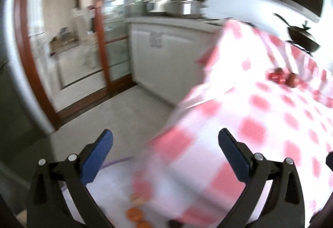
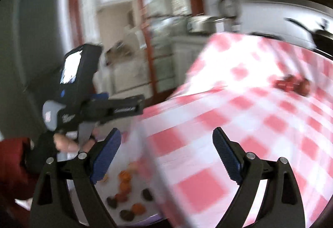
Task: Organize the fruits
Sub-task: 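Return both open grippers from the box to the fruit on the cloth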
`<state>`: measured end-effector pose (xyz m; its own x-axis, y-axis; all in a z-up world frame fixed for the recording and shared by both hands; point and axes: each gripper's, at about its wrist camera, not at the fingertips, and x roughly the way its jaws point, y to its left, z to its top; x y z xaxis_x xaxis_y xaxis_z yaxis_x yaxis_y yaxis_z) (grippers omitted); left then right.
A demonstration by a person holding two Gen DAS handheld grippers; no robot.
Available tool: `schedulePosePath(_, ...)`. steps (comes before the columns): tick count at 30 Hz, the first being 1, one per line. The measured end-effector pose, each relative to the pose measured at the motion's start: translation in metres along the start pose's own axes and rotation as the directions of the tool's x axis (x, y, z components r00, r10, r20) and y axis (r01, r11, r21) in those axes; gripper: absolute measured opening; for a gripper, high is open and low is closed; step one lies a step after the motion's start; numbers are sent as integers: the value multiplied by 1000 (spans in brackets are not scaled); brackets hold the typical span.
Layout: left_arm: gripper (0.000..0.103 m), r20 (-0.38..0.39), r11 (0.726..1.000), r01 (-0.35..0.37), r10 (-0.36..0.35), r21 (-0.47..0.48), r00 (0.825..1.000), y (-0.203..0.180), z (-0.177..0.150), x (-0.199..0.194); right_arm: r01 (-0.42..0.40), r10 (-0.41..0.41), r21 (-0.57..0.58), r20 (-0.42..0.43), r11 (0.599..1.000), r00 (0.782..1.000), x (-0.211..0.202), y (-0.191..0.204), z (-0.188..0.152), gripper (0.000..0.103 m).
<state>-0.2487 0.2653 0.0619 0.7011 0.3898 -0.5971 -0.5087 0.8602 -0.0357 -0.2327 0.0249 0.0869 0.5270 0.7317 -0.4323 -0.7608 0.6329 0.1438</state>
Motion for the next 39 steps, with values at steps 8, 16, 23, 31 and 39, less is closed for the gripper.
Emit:
schedulePosePath(8,101,-93,970,141,-125,198,988,-152,35,76,298,-297,286,-47,911,954,4,-136,19,87)
schedulePosePath(16,101,-221,950,277,-242,147,945,-223,53,150,426,-411,498,-145,756,900,16,-244,7,87)
schedulePosePath(23,101,-234,925,354,-316,142,920,-242,69,176,468,-440,534,-189,704,878,41,-296,12,87)
schedulePosePath(31,101,-246,918,385,-353,94,903,-236,69,182,491,-454,568,-219,661,864,77,-338,21,87)
schedulePosePath(39,101,-268,914,399,-367,73,891,-235,68,186,465,-436,600,-207,651,876,120,-368,50,87)
